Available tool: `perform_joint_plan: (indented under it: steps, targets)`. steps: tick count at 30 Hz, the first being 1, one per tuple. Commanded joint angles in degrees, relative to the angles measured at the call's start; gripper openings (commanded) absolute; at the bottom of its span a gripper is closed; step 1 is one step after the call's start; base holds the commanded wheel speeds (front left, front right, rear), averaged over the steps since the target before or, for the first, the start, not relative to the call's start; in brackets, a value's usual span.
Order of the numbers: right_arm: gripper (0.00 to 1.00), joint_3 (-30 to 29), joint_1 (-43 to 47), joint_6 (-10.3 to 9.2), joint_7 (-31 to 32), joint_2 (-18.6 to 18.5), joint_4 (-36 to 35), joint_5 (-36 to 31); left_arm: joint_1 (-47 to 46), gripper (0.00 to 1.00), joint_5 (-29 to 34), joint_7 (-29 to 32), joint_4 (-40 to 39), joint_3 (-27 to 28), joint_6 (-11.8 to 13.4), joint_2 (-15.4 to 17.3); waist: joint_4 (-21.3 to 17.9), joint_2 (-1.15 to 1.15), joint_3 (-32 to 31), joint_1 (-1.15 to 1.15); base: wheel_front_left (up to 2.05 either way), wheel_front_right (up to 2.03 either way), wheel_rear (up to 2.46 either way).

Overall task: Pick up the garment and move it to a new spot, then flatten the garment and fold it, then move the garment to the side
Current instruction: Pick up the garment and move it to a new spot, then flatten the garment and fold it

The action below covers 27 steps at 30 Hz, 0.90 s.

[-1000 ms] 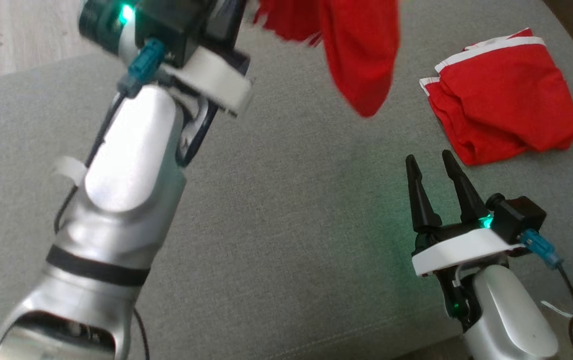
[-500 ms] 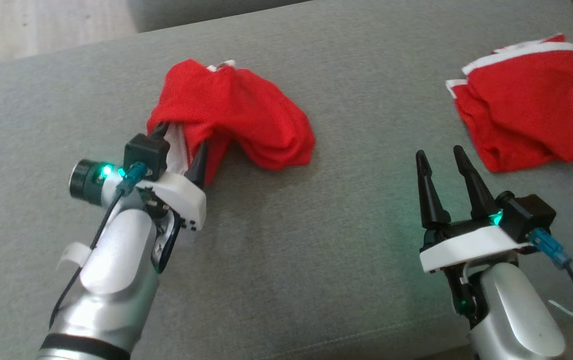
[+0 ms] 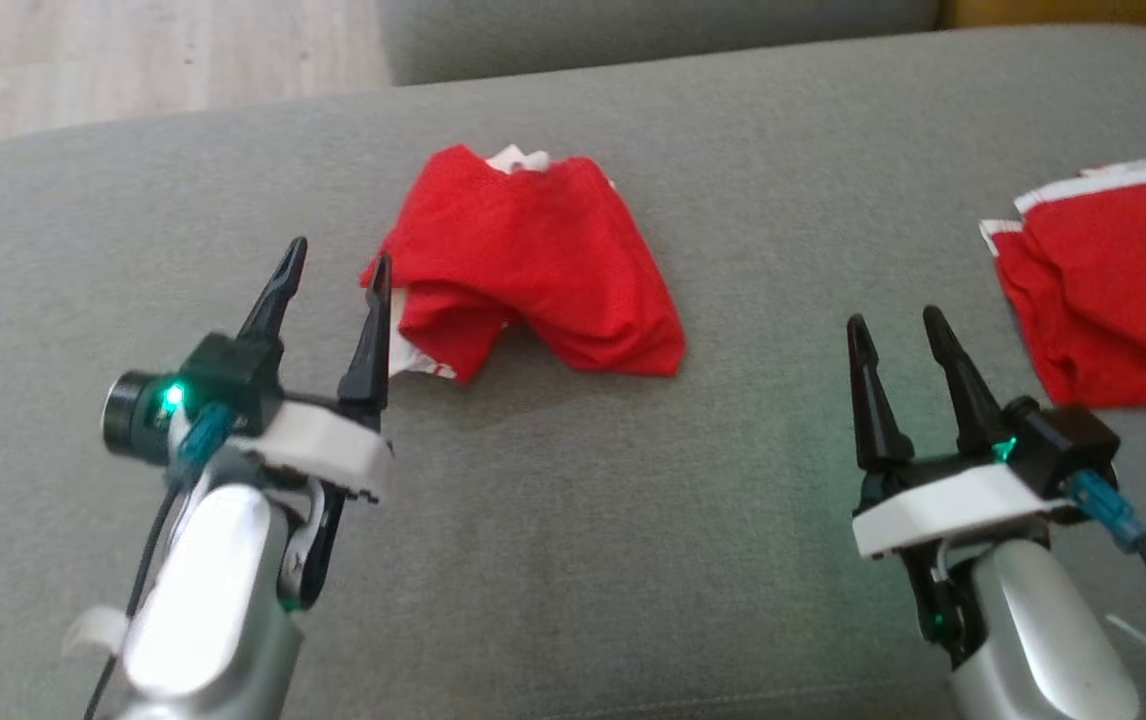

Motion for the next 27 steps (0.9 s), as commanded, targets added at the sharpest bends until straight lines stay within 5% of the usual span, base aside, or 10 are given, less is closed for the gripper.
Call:
perform_joint_plan:
  steps: [1,15,27]
  targets:
    - [1.00,1.06,-0.01,-0.05,-0.58,-0.05,-1.50,-0.50,-0.69,1.00,-0.06,-0.44,-3.59,2.76,0.27,1.45,1.20,0.00,-1.01,0.00,0.00,0.00,0.00]
    - [1.00,-0.01,2.75,-0.05,0.11,-0.05,-2.44,-0.41,13.59,1.00,-0.84,-0.44,-14.09,7.99,0.43,-2.91,3.30,0.00,-2.83,0.00,0.00,0.00,0.00]
    - [1.00,-0.09,2.51,-0.05,0.57,-0.05,-3.30,-0.59,13.68,1.00,0.01,-0.45,-14.37,9.05,-0.98,-4.17,3.70,0.00,-1.65,0.00,0.00,0.00,0.00]
